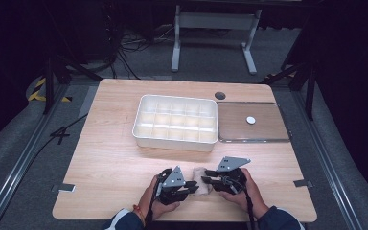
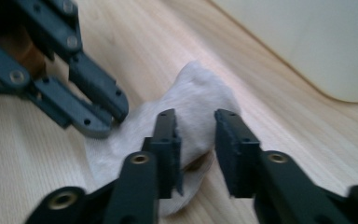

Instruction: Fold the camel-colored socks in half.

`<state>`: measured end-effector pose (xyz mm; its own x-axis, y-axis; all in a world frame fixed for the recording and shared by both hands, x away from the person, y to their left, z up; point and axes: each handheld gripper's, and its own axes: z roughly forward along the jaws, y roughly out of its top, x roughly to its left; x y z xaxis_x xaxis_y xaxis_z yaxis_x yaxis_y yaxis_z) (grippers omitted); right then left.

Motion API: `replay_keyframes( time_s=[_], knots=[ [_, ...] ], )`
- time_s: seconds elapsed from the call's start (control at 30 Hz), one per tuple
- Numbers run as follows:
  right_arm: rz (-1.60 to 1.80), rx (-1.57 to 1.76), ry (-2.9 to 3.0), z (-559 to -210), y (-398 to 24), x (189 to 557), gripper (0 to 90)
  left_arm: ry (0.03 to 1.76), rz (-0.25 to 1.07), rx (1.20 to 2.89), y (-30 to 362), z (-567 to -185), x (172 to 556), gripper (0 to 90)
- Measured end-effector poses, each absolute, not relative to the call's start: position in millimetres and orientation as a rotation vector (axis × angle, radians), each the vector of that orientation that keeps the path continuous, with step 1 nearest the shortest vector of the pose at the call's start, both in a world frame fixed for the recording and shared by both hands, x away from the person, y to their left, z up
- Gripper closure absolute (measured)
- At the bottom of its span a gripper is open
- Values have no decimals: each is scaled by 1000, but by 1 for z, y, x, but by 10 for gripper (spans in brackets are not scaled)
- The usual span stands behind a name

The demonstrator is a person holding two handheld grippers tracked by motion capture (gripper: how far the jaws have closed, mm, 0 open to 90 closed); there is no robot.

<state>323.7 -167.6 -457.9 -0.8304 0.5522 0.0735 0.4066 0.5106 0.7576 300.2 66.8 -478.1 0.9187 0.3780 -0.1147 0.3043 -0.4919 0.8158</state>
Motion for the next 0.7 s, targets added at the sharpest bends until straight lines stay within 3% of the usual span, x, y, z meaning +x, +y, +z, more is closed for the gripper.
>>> replay_keyframes(
  time_s=[0.43,0.6,0.63,0.7],
  knots=[
    [1226,954,2655,-464,-172,333,428,482,109,2147,64,-479,299,772],
    [1231,1027,2708,-470,-176,339,397,468,147,2198,71,-474,300,609],
    [1237,1050,2719,-471,-177,339,396,483,185,2223,75,-470,299,609],
    [1271,1062,2747,-473,-179,342,439,487,175,2241,84,-462,301,513]
  ],
)
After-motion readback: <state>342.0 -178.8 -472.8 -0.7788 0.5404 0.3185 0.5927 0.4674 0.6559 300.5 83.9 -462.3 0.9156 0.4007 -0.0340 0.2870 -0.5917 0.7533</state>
